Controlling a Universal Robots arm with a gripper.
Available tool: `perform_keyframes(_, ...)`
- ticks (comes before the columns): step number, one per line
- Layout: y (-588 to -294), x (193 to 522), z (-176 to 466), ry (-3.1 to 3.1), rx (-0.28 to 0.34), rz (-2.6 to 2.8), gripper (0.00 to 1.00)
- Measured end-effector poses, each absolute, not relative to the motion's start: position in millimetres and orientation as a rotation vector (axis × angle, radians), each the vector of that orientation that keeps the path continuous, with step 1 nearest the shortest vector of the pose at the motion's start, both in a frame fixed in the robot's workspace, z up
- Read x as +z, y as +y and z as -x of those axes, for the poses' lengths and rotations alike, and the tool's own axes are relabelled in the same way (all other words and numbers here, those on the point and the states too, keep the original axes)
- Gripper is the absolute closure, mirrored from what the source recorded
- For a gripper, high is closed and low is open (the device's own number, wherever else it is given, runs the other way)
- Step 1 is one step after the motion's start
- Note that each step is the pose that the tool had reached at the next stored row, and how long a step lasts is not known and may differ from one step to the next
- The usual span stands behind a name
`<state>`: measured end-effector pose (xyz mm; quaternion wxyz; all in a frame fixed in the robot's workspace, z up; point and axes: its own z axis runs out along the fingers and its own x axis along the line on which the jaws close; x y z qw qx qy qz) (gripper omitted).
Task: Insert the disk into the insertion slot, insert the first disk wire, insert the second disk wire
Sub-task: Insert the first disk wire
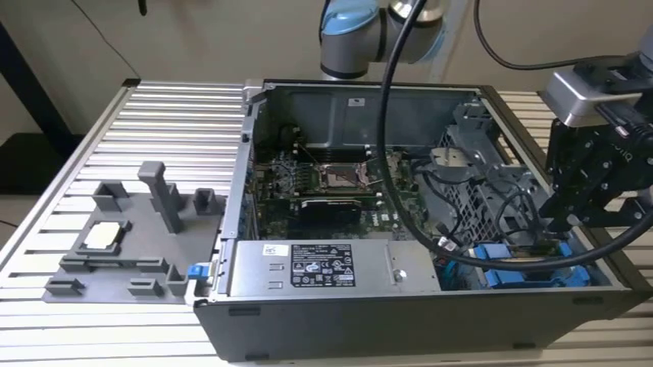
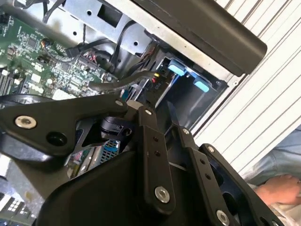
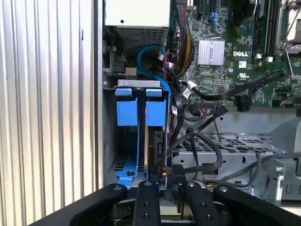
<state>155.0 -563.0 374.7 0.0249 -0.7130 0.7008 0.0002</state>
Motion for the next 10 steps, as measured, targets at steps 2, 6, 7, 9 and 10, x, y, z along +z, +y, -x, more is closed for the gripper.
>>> perform_keyframes(2, -563.1, 374.6, -154.9, 2.152, 0.041, 2.188, 0.73)
perform_keyframes(6, -563.0, 374.8, -155.0, 2.117, 0.116, 2.15, 0.73)
perform_keyframes(7, -563.0, 375.5, -154.8, 2.113, 0.124, 2.146, 0.73)
perform_keyframes(9, -563.0, 377.6, -154.6, 2.106, 0.138, 2.139, 0.73)
perform_keyframes(10, -563.0, 379.0, -154.2, 2.104, 0.142, 2.136, 0.73)
